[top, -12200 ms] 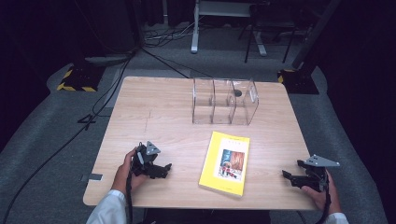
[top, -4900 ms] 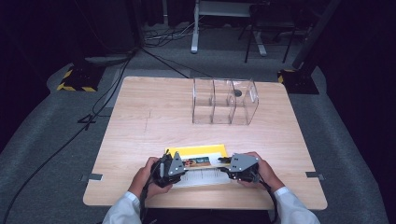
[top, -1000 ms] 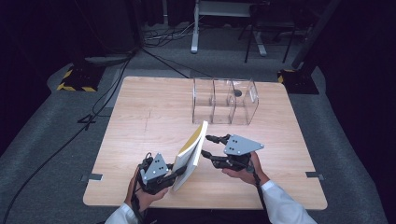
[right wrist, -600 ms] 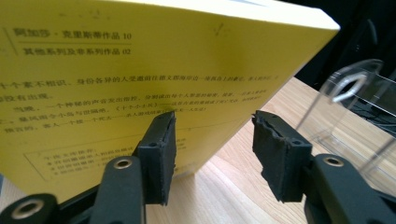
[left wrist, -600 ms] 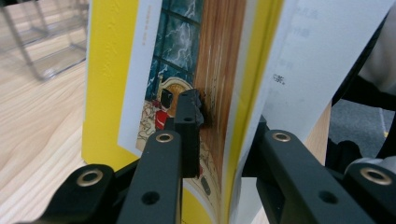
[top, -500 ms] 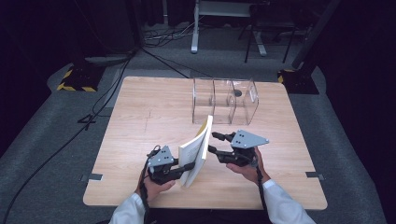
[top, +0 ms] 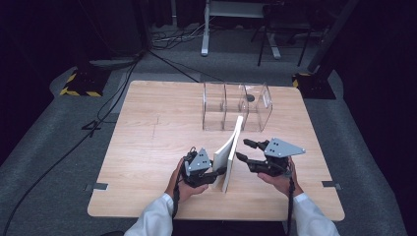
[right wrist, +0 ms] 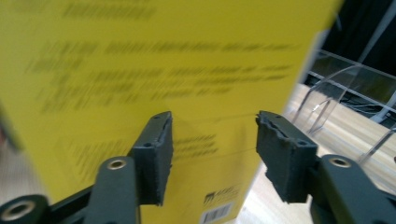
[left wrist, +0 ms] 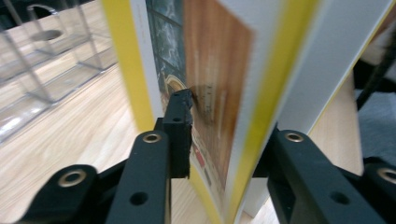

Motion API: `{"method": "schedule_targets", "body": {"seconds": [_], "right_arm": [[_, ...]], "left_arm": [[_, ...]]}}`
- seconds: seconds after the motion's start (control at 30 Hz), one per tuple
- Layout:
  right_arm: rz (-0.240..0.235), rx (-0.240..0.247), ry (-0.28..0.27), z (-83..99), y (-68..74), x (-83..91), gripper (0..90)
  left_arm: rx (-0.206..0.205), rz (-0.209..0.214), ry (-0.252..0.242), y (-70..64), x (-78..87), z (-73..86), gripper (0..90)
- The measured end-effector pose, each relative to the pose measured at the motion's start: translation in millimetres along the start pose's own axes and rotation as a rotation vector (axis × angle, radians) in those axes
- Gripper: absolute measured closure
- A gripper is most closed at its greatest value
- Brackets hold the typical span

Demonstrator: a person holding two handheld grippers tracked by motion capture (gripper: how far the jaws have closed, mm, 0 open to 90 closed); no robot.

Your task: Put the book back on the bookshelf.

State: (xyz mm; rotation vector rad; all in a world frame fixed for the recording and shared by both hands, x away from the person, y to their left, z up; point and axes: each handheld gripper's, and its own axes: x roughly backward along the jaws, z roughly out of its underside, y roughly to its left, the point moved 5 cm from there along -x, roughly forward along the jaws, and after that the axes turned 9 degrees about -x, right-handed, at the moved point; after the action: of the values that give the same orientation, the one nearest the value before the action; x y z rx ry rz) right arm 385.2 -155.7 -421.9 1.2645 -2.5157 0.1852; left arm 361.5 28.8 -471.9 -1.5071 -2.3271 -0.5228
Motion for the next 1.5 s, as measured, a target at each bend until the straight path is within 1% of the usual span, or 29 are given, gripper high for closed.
{"method": "schedule_targets", "body": {"seconds": [0.03,0.1,0.13,0.17,0.2,0.27,0.3,0.33,0.43,0.57,0.67,0.77,0.83,0.87,0.9,0.93,0.97,1.0,1.1,1.13,1.2,1.23,1.27,1.33,1.37,1.4,1.43,1.47,1.5], "right_arm": [[0.000,0.018,0.012,3.4,3.7,-0.6,45.0],[-0.004,0.022,0.024,9.4,8.3,-1.5,43.8],[-0.006,0.017,0.027,11.5,9.3,-1.7,43.4],[-0.015,-0.004,0.027,14.5,10.3,-1.8,43.4],[-0.025,-0.014,0.028,15.9,11.4,-1.9,43.0],[-0.029,-0.002,0.038,17.7,13.3,-2.0,41.6],[-0.011,0.022,0.050,18.9,14.8,-1.6,41.3],[-0.003,0.029,0.051,19.9,15.8,-1.1,41.1],[0.007,0.037,0.066,23.6,16.8,-2.7,40.7],[-0.002,0.039,0.074,26.0,21.7,-7.6,41.5],[0.007,0.062,0.071,25.6,25.3,-9.6,41.5],[0.003,0.040,0.069,26.3,24.5,-11.5,41.2],[0.010,0.042,0.068,26.5,24.1,-12.1,40.5],[0.022,0.046,0.068,26.2,23.5,-12.2,40.5],[0.022,0.046,0.068,26.2,23.5,-12.2,40.5],[0.041,0.059,0.065,25.5,23.0,-12.4,40.3],[0.042,0.059,0.063,25.3,23.0,-12.3,40.2],[0.042,0.056,0.062,25.5,22.5,-12.3,39.8],[0.053,0.051,0.060,26.0,18.9,-11.9,39.6],[0.059,0.042,0.059,26.2,17.1,-11.4,39.5],[0.064,0.034,0.055,26.8,12.1,-8.9,38.8],[0.067,0.032,0.056,27.1,10.0,-7.6,38.4],[0.071,0.031,0.052,27.3,6.5,-5.6,37.9],[0.074,0.029,0.051,27.7,3.8,-4.2,37.1],[0.062,0.026,0.050,29.3,-2.0,-1.2,35.1],[0.062,0.026,0.050,29.3,-2.0,-1.2,35.1],[0.037,0.025,0.049,31.5,-6.3,2.8,34.1],[0.031,0.024,0.048,32.1,-8.0,4.4,33.5],[0.027,0.024,0.047,32.9,-10.4,6.7,33.2]], "left_arm": [[-0.009,-0.005,0.009,-0.1,1.2,0.5,64.1],[-0.011,-0.005,0.038,-2.4,3.8,2.8,57.5],[-0.019,-0.013,0.072,-5.1,4.9,5.4,54.2],[-0.024,-0.020,0.093,-7.1,5.4,7.1,46.1],[-0.035,-0.019,0.118,-10.8,6.9,10.2,42.6],[-0.046,-0.015,0.125,-14.2,8.8,12.6,39.5],[-0.044,0.010,0.123,-17.5,10.2,14.0,34.6],[-0.037,0.032,0.120,-21.4,10.8,15.1,30.0],[-0.038,0.043,0.122,-30.2,8.6,15.3,23.9],[-0.028,0.012,0.119,-37.4,-2.0,11.7,20.6],[-0.021,-0.035,0.121,-39.3,-11.3,8.4,20.0],[0.004,-0.076,0.127,-37.4,-18.2,7.3,22.7],[0.010,-0.116,0.148,-33.1,-20.6,9.2,33.9],[0.010,-0.116,0.148,-33.1,-20.6,9.2,39.4],[0.032,-0.114,0.143,-30.3,-20.9,11.2,39.4],[0.040,-0.117,0.141,-28.2,-20.2,12.3,43.5],[0.051,-0.109,0.140,-26.2,-19.1,13.6,50.2],[0.058,-0.096,0.136,-24.9,-17.6,14.8,52.8],[0.054,-0.091,0.136,-24.2,-15.1,16.3,63.3],[0.049,-0.085,0.143,-24.0,-13.5,16.7,63.3],[0.044,-0.072,0.145,-22.8,-10.3,18.2,68.0],[0.040,-0.051,0.142,-21.8,-7.6,19.7,69.3],[0.040,-0.051,0.142,-21.8,-7.6,19.7,70.9],[0.039,-0.021,0.142,-21.2,-3.0,21.9,72.4],[0.026,-0.005,0.142,-20.9,-0.6,22.8,73.7],[0.023,0.015,0.141,-21.5,1.0,23.4,73.7],[0.004,0.046,0.145,-21.5,6.0,25.2,74.0],[0.000,0.061,0.146,-21.2,8.5,26.5,74.1],[0.000,0.061,0.146,-21.2,8.5,26.5,74.3]]}}
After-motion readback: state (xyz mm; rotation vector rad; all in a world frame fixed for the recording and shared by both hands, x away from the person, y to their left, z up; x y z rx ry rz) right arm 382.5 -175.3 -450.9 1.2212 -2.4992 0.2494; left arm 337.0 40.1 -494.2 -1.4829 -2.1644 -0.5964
